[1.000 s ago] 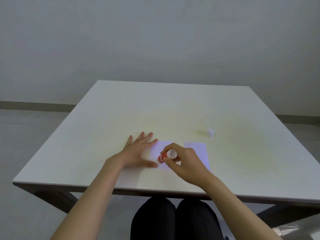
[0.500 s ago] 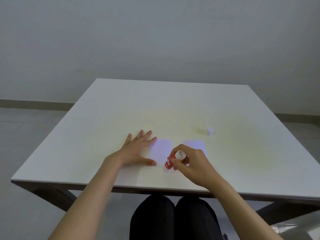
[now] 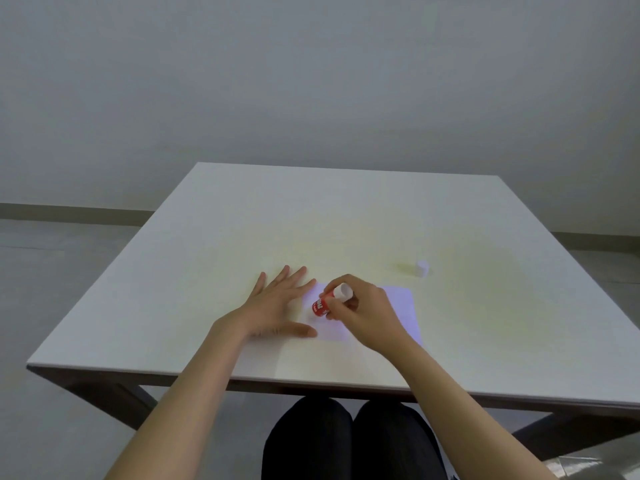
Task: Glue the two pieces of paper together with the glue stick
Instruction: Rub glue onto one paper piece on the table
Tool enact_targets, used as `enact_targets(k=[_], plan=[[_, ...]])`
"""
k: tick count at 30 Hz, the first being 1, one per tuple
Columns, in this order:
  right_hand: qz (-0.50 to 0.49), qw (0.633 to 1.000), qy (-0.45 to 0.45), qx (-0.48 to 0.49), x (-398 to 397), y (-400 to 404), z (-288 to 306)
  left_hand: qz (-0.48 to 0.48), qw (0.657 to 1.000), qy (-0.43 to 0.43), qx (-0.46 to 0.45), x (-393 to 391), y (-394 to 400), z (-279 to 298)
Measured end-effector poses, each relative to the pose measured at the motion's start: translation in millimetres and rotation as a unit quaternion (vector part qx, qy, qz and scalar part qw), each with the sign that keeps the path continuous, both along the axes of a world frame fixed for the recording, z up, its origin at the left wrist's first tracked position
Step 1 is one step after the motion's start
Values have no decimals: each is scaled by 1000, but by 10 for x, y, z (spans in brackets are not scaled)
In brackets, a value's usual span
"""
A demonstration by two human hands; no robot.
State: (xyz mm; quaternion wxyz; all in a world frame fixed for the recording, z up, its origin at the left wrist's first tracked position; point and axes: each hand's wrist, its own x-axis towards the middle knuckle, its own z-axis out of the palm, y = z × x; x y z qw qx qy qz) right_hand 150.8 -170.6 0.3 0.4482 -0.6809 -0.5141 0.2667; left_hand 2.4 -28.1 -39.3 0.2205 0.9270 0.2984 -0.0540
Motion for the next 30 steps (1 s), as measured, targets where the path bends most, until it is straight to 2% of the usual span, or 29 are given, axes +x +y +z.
enact_targets(k=[6,8,12,15,18,22,24,26,28,30], plan=[[-127,992,1,21,252,150,-1,-9,1000,-2,11,-19,14,-9],[-105,994,-12,36,185,111,-23,-8,1000,-3,12,-19,7,-17],[-3,998,-47,32,21,-57,-104,-2,1000,-8,5,-17,-14,-3],[6,1000,-3,7,123,-84,-72,3,1000,-9,-1,-20,-32,22],[-43,999,16,-4,300,-70,-42,1,1000,-7,2,-25,-33,33],[-162,986,28,20,453,-72,-63,2,1000,-15,-11,-32,-38,47],[-180,976,113,50,483,-96,-52,6,999,-24,-22,-36,-47,65],[-174,938,287,82,473,-132,-10,10,999,-33,-25,-40,-56,80],[-164,862,470,96,436,-167,47,16,999,-43,-27,-41,-64,90],[-156,773,608,92,388,-190,98,22,998,-51,-40,-42,-74,110]])
